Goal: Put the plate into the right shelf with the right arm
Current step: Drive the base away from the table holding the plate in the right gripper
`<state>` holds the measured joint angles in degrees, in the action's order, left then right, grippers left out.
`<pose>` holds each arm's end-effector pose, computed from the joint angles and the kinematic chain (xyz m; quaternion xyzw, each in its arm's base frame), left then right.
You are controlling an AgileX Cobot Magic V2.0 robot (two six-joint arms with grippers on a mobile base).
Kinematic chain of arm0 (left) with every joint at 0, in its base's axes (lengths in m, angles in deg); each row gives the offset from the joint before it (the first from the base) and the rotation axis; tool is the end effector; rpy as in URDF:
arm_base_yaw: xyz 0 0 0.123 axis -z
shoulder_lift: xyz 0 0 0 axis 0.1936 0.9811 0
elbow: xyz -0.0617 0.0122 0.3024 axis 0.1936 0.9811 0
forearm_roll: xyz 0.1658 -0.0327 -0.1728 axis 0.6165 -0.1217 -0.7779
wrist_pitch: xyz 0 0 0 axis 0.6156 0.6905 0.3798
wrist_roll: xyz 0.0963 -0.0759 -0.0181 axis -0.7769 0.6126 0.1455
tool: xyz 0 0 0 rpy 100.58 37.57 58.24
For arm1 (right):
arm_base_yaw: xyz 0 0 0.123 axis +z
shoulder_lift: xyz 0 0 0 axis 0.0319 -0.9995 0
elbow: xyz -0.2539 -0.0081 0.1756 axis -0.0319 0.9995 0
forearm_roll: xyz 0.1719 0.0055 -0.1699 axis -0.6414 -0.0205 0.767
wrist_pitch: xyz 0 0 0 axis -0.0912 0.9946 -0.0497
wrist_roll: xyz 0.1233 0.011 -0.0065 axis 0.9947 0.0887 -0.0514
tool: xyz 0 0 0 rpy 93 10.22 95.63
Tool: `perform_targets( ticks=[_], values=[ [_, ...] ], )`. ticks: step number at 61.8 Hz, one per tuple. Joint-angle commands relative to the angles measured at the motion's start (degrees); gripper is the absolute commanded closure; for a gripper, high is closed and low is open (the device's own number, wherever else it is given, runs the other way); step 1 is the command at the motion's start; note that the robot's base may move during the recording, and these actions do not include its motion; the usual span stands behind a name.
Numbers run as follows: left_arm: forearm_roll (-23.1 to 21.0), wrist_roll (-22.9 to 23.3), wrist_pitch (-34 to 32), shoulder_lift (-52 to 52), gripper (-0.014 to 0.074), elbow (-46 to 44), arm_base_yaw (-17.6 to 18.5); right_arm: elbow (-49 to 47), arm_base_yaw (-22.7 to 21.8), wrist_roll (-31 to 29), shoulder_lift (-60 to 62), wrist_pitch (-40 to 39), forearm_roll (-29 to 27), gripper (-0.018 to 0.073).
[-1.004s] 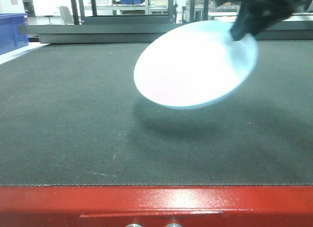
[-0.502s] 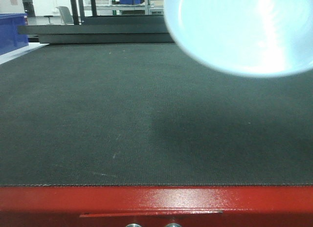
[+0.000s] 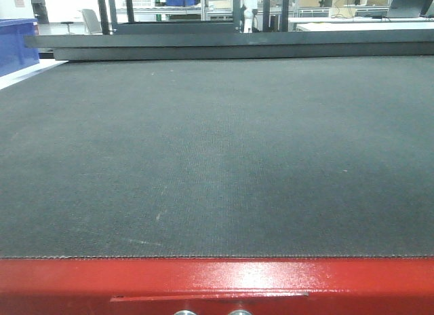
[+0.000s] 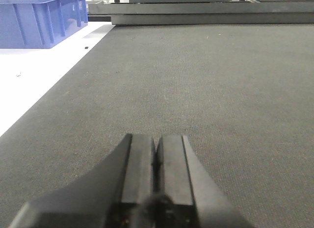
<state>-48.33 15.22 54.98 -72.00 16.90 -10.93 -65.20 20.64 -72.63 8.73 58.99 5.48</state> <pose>0.0551 -0.0030 0.1906 0.0289 0.7226 0.0090 0.6906 0.0518 0.0167 0.4024 -0.1074 0.6185 0.1426 0.7653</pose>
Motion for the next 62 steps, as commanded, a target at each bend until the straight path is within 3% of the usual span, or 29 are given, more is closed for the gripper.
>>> perform_targets(
  ticks=[1, 62],
  values=[
    [-0.34, 0.16, -4.8, -0.61, 0.0643, 0.45, -0.07, -1.71, -0.22, -0.4, -0.15, -7.1, 0.86, 0.0522],
    [-0.34, 0.16, -4.8, -0.61, 0.0643, 0.45, -0.07, -1.71, -0.22, -0.4, -0.34, -6.2, 0.86, 0.0522]
  ],
)
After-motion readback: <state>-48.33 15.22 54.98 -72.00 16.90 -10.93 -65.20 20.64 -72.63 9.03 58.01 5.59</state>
